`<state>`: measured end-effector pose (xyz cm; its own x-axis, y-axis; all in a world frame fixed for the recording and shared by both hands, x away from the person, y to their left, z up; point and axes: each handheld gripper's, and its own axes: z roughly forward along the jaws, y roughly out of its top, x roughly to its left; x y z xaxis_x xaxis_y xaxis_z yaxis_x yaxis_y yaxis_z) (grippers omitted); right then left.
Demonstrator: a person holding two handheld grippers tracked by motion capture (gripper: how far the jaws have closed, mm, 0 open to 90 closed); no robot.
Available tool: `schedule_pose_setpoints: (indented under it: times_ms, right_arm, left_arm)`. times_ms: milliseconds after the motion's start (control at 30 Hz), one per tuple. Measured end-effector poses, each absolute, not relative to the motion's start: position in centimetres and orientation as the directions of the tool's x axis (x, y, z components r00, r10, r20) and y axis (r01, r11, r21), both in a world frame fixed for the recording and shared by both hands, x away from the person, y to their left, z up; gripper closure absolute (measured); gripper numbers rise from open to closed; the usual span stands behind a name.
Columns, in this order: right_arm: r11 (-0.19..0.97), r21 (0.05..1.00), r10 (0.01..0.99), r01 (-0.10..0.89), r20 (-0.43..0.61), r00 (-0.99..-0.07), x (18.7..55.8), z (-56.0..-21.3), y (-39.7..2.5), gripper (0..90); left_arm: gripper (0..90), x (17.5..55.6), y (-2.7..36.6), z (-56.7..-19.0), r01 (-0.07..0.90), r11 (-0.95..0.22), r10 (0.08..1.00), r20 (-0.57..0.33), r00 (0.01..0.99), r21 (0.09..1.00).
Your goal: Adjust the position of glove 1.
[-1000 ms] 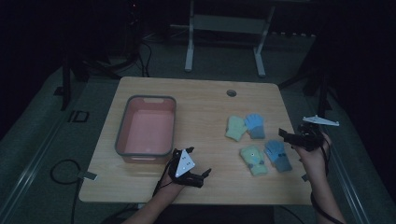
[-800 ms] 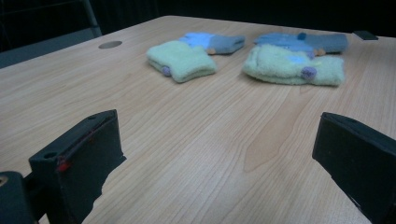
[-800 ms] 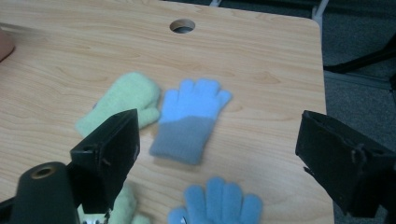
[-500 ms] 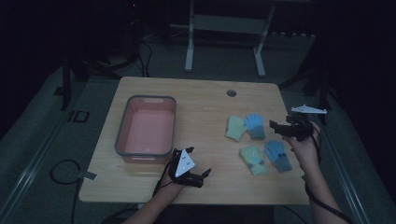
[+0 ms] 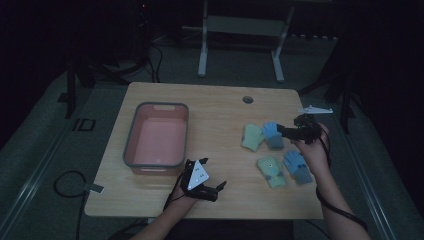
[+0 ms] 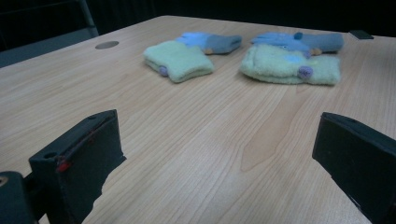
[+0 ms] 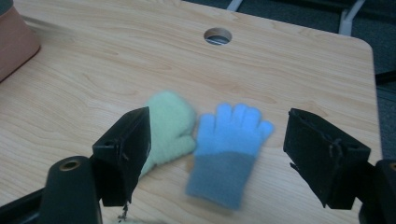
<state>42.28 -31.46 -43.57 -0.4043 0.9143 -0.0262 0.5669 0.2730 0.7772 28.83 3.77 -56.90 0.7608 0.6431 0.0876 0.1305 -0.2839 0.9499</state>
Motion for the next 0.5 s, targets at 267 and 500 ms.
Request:
schedule_pose_setpoints:
  times_ms: [267, 500]
  right_arm:
    - [0.303, 0.77, 0.899, 0.561, -0.035, -0.437, 43.3, -44.1, -29.4, 32.4]
    - [0.337, 0.738, 0.877, 0.584, -0.021, -0.48, 44.4, -45.3, -27.2, 37.6]
  left_arm:
    - [1.8, 28.6, 3.7, -56.9, 0.118, -0.286, 0.641, 0.098, 0.761, 0.951]
    - [1.7, 28.7, 3.7, -56.9, 0.118, -0.289, 0.637, 0.099, 0.765, 0.95]
